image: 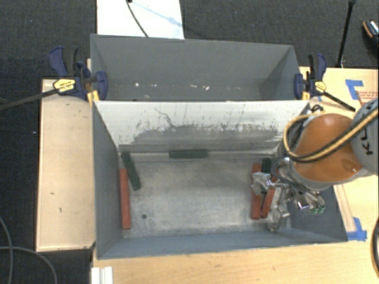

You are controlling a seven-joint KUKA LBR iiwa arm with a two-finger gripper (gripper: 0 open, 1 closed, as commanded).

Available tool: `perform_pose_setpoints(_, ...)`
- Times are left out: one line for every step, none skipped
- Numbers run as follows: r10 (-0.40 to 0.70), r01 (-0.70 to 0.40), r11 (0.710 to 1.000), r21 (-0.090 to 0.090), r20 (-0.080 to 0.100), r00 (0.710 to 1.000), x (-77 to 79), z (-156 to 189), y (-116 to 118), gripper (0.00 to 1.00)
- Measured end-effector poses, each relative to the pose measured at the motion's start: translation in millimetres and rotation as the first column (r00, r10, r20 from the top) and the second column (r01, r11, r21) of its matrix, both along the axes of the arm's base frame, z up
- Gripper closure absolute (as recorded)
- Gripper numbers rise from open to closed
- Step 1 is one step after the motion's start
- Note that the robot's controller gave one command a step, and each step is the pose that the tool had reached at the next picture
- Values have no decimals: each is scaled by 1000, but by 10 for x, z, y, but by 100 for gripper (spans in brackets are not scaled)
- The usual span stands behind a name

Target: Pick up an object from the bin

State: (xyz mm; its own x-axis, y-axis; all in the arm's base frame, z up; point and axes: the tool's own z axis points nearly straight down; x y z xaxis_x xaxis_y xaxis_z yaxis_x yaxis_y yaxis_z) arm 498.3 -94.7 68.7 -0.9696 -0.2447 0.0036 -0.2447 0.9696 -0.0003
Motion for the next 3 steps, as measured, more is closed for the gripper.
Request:
perform_pose_setpoints(0,0,1000,1,9,1000,34,30,21,100)
perform_pose_setpoints(-1,1,1000,2,5,1000,21,17,25,0)
perform_pose_setpoints(-3,3,1000,2,9,1000,35,30,24,100)
